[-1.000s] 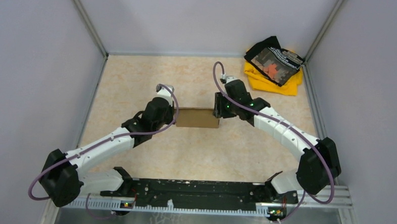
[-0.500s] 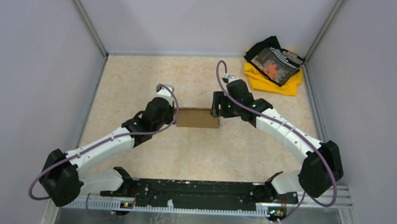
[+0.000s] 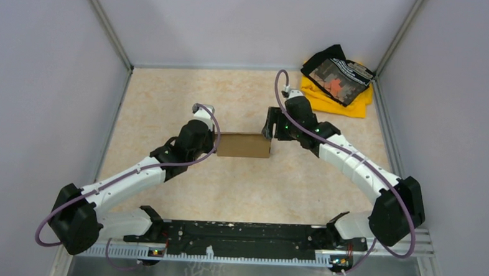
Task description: Fold the paper box
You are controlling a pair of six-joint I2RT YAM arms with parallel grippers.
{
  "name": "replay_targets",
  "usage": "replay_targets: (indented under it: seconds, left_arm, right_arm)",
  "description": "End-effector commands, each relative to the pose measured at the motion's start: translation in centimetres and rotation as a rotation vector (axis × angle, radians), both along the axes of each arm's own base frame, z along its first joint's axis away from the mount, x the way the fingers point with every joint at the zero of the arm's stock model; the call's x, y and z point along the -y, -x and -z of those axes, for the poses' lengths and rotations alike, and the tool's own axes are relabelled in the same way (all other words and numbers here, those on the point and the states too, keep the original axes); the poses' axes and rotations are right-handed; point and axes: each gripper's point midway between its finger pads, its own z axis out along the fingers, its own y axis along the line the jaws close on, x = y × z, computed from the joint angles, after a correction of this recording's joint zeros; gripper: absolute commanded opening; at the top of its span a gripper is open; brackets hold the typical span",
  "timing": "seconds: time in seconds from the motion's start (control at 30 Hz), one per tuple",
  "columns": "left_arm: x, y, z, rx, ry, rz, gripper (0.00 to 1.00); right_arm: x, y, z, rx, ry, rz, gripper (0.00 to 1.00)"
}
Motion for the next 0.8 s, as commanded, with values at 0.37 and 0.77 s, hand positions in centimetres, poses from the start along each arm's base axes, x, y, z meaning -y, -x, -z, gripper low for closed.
replay_targets:
  seconds: [0.37, 0.77]
  left_arm:
    - [0.4, 1.3, 2.6, -0.085, -0.035, 0.045, 0.04]
    - [0.5, 1.4, 2.8, -0.093, -0.03, 0.049, 0.04]
  right_arm:
    - [-0.2, -1.9, 0.1, 0.023, -0.027, 0.026, 0.62]
    - [-0.3, -0.9, 1.7, -0.011, -0.031, -0.002, 0.47]
